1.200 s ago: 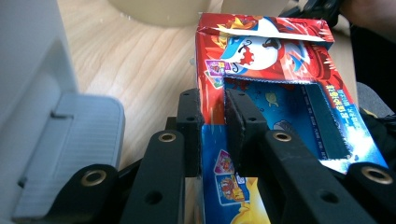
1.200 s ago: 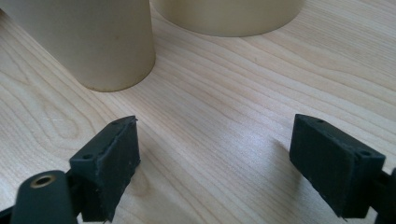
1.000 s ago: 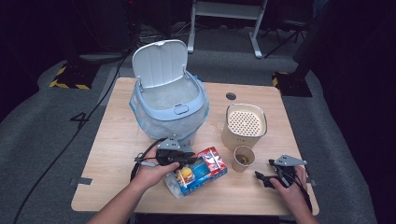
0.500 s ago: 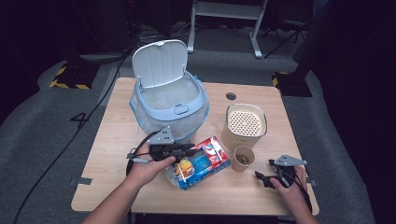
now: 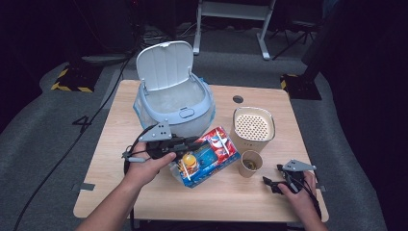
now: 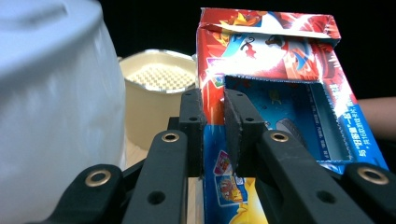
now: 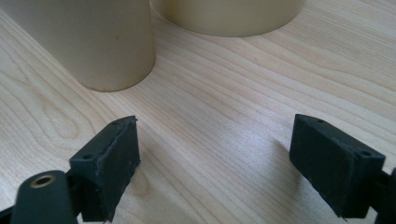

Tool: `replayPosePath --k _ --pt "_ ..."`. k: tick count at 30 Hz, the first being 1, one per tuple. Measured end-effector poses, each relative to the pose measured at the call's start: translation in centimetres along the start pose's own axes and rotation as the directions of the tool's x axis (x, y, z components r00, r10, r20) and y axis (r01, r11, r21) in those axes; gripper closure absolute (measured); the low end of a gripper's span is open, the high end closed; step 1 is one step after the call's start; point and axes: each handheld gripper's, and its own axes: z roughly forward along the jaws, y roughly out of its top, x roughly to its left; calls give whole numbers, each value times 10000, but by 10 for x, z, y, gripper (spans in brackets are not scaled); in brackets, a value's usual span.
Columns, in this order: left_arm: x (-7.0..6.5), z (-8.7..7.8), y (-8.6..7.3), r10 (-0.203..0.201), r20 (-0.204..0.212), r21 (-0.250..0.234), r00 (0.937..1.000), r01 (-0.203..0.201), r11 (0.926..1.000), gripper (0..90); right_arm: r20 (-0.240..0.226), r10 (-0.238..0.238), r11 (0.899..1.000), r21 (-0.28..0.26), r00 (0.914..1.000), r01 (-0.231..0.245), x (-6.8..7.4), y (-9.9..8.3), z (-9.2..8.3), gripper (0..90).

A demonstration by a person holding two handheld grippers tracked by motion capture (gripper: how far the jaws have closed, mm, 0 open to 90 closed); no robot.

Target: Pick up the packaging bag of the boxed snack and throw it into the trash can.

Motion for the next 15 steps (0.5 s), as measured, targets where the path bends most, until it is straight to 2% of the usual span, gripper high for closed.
replayPosePath --k 5,12,15 --pt "-1 -5 13 221 -62 -128 9997 -222 9997 788 3 -2 10000 2 10000 2 0 0 0 161" --pt "2 -16 41 511 -294 -787 9983 -533 9955 791 2 -3 10000 3 10000 3 0 0 0 161" --pt "3 -18 46 565 -403 -870 9976 -598 9944 791 2 -1 10000 2 10000 1 0 0 0 161"
